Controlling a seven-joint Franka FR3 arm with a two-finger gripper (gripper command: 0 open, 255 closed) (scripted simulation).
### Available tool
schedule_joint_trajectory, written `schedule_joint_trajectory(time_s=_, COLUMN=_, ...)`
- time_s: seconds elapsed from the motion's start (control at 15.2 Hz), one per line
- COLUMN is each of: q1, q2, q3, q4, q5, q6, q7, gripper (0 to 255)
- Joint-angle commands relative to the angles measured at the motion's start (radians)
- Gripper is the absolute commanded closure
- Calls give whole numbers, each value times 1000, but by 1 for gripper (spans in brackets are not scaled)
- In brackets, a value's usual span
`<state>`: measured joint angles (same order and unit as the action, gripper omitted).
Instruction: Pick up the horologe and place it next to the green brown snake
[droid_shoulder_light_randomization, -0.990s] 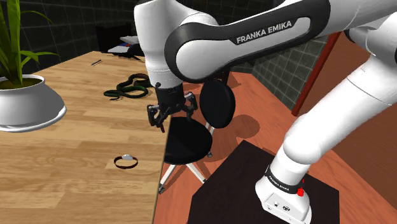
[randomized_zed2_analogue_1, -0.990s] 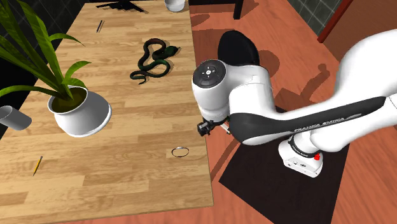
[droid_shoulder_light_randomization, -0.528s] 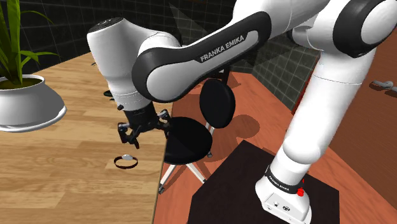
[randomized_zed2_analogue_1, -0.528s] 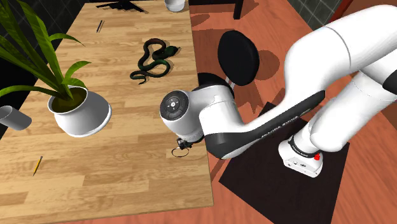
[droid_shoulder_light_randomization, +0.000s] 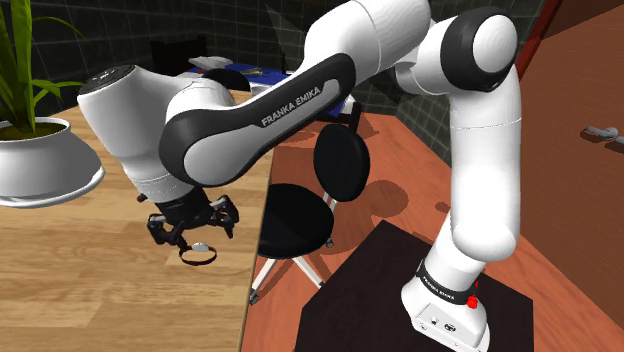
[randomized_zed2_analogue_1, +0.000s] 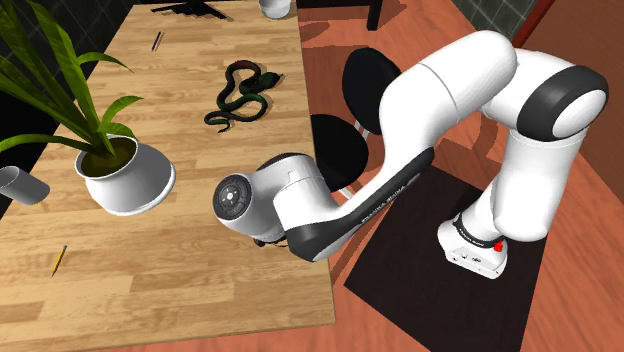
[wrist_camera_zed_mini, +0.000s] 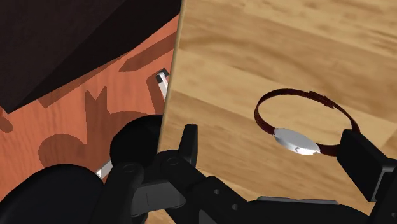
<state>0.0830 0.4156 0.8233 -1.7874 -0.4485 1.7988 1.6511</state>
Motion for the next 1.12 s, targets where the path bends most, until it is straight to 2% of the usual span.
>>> schedule_joint_trajectory(time_s=0.0, q1=2, q2=11, q3=-6, q4=-16, q5=-11, q6=22, q7=11, gripper=0)
schedule_joint_trajectory(time_s=0.26, q1=-3, q2=20, q3=-15, q4=-52, q5=-25, q6=64, q7=21, gripper=0)
schedule_joint_trajectory(time_s=0.73, q1=-3, q2=20, q3=-14, q4=-52, q5=-25, q6=64, q7=21, gripper=0)
schedule_joint_trajectory(time_s=0.79, q1=-3, q2=20, q3=-14, q4=-52, q5=-25, q6=64, q7=21, gripper=255)
schedule_joint_trajectory(time_s=1.06, q1=-3, q2=20, q3=-14, q4=-52, q5=-25, q6=64, q7=21, gripper=255)
